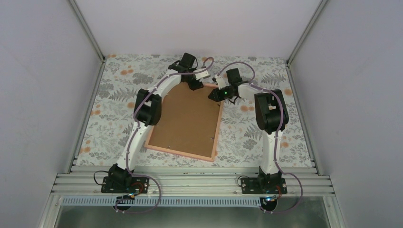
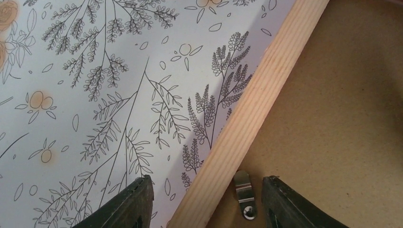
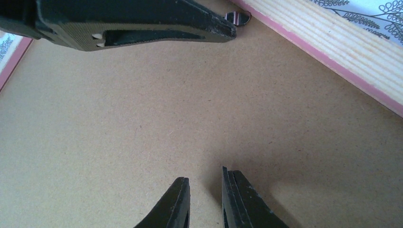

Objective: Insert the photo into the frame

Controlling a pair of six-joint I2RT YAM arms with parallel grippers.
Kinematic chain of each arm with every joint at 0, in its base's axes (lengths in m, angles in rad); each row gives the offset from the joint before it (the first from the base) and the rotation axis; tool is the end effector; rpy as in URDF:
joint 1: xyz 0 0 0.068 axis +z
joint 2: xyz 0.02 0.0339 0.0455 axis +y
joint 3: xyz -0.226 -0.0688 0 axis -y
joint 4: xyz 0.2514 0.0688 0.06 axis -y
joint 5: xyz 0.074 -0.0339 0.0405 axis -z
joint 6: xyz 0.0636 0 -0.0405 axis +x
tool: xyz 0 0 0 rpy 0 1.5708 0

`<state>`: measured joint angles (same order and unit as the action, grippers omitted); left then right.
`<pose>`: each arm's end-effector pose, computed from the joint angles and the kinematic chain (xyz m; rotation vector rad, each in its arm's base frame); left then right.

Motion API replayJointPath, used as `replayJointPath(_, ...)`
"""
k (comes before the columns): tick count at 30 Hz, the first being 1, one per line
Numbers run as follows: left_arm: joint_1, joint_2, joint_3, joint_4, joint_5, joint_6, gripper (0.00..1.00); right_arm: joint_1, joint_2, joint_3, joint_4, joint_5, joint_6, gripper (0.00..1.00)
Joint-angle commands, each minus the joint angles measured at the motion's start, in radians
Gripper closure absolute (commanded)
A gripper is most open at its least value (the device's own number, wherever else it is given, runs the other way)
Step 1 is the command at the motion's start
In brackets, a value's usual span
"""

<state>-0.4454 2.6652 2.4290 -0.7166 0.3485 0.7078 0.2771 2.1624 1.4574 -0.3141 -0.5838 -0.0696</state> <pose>0.4931 -0.2595 0.1076 1.4616 1.9931 -0.3276 0.4165 0.1549 0.0757 -0.6494 2.4590 0.8317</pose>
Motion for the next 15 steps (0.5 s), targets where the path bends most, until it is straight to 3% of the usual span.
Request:
replayJointPath(1,-0.003,0.059,0.031,-0.019,-0.070,-0.025,0.43,-0.010,-0.007,-0.037,-0.037,0.025,0.000,0.81)
replayJointPath(8,-0.010,0.070,0.032,-0.020,-0.118,-0.076,0.60,-0.009,-0.006,-0.041,-0.035,0.028,0.002,0.81)
replayJointPath(15,-0.024,0.063,0.002,-0.029,-0.119,-0.138,0.69,-0.010,-0.005,-0.040,-0.034,0.029,0.005,0.81)
